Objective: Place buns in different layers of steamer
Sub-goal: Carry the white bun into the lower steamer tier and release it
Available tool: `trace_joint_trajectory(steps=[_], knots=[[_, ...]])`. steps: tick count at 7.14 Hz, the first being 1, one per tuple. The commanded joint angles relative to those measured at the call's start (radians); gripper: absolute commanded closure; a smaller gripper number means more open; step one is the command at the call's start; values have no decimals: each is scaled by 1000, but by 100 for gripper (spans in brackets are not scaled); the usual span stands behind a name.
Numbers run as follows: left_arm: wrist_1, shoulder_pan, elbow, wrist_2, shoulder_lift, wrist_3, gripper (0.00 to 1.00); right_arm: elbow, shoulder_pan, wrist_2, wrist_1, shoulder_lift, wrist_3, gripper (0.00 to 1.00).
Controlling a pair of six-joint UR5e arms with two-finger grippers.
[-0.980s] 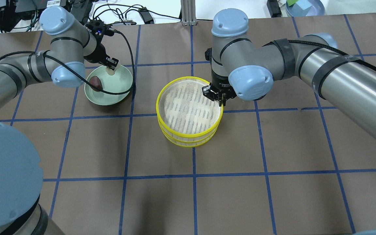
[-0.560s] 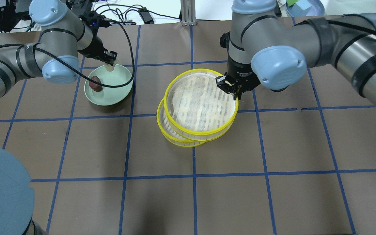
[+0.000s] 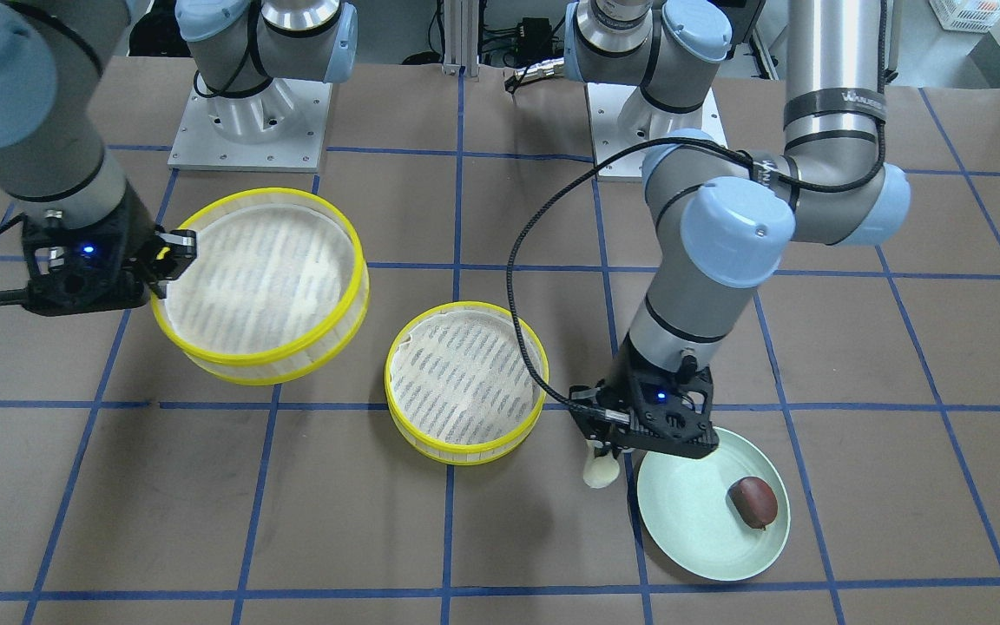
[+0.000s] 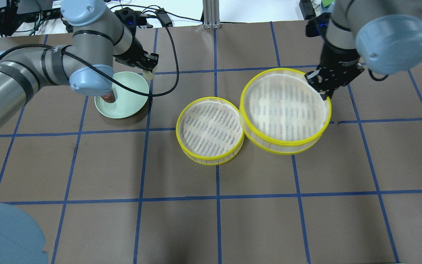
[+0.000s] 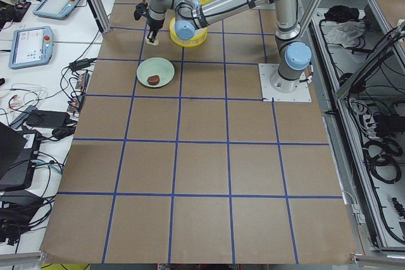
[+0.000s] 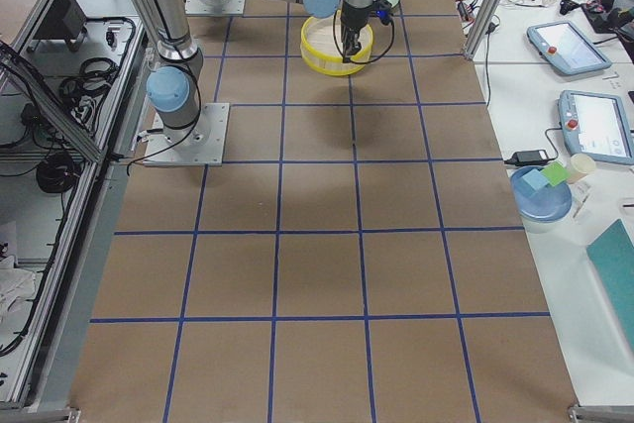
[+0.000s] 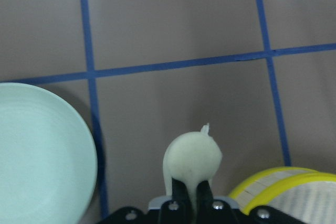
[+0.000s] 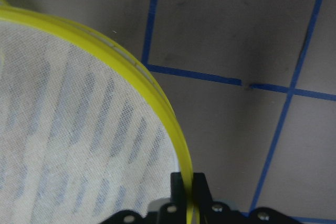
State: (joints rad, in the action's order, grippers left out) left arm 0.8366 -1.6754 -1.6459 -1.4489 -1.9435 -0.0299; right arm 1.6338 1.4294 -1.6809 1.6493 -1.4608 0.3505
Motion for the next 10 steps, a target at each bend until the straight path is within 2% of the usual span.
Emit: trace_joint_trajectory(steps=[1, 3, 4, 5, 7, 10], knots=[[1, -137, -12, 5, -17, -222, 100, 1, -78, -3, -6, 0, 111, 100], [-10, -197, -101, 24, -23, -234, 100, 4, -78, -2, -8, 0, 111, 100], [-10, -210, -130, 19, -19, -220, 16, 6, -78, 0, -8, -1, 111, 100], [1, -208, -135, 18, -9, -223, 0, 8, -78, 1, -8, -3, 111, 100], [71, -198, -118, 16, 14, -234, 0, 11, -78, 4, -8, -3, 110, 100], [79, -196, -117, 24, 32, -236, 0, 14, -66, 7, -9, -6, 94, 100]])
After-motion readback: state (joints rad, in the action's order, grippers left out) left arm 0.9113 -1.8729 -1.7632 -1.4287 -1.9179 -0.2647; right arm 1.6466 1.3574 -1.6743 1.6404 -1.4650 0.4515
